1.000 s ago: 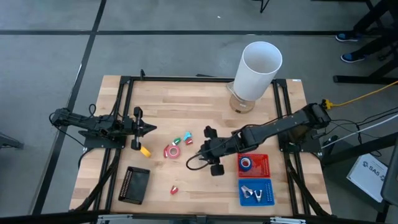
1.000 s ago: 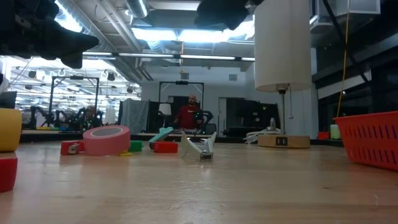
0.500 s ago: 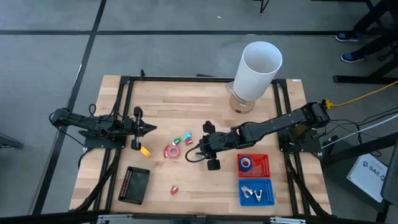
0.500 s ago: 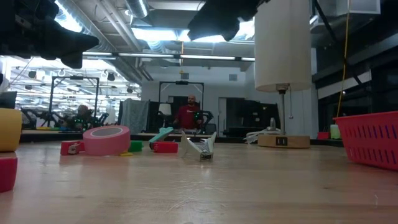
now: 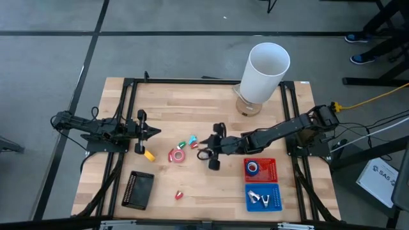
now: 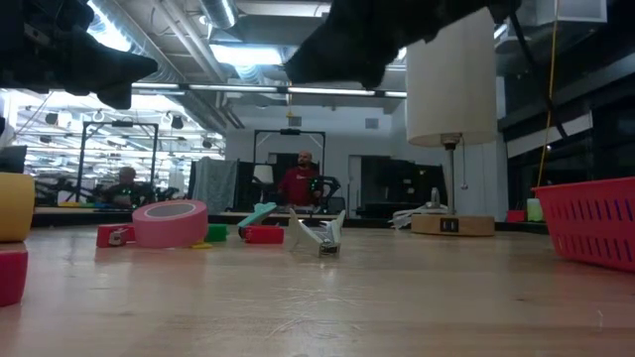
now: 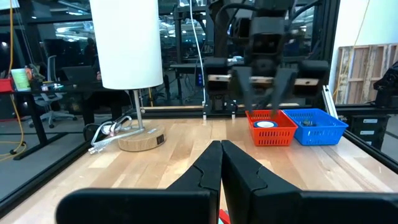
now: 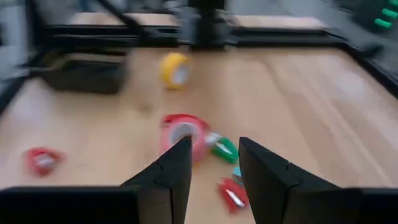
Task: Pick and place Stapler, Stapler remover, tape
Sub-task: Put the gray staple remover into the blue basket
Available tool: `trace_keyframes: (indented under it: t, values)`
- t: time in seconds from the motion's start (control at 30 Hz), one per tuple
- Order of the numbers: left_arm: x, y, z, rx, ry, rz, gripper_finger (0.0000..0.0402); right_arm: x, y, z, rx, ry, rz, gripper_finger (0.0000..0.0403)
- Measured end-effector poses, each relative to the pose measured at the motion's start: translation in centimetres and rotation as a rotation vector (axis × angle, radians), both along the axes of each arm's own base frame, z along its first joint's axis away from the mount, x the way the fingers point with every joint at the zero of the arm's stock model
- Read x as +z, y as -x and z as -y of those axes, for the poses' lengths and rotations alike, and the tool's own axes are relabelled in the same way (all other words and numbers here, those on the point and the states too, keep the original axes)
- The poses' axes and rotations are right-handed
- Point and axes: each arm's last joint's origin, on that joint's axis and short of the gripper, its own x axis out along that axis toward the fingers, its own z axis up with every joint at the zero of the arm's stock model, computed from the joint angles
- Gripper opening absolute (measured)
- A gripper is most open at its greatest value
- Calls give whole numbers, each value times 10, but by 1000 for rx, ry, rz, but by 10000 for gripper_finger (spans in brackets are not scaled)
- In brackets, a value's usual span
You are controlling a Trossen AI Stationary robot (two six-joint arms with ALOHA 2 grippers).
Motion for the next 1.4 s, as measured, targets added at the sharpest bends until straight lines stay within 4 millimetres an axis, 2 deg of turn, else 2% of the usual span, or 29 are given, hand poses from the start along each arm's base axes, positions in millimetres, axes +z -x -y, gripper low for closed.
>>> trace_keyframes:
  t: [0.13, 0.33, 0.57, 0.73, 0.87, 1.03, 1.17, 1.4]
  values:
    - [0, 0, 0, 0, 0, 1, 4, -3, 2, 3, -138, -50, 19, 133]
    - [0, 0, 0, 0, 0, 0, 4, -10, -3, 1, -149, -81, 10, 133]
    - [0, 0, 0, 0, 0, 0, 4, -29, -34, -8, -155, -116, -4, 133]
    - [0, 0, 0, 0, -1, -4, 4, -23, -58, -21, -123, -103, -42, 133]
    - [0, 0, 0, 0, -1, -4, 4, -22, -67, -31, -132, -71, -141, 133]
    - [0, 0, 0, 0, 0, 0, 4, -36, -69, -45, -231, -89, -241, 133]
    - [0, 0, 0, 0, 0, -1, 4, -47, -69, -54, -270, -180, -263, 133]
    - [0, 0, 0, 0, 0, 0, 4, -60, -61, -53, -389, -326, -361, 133]
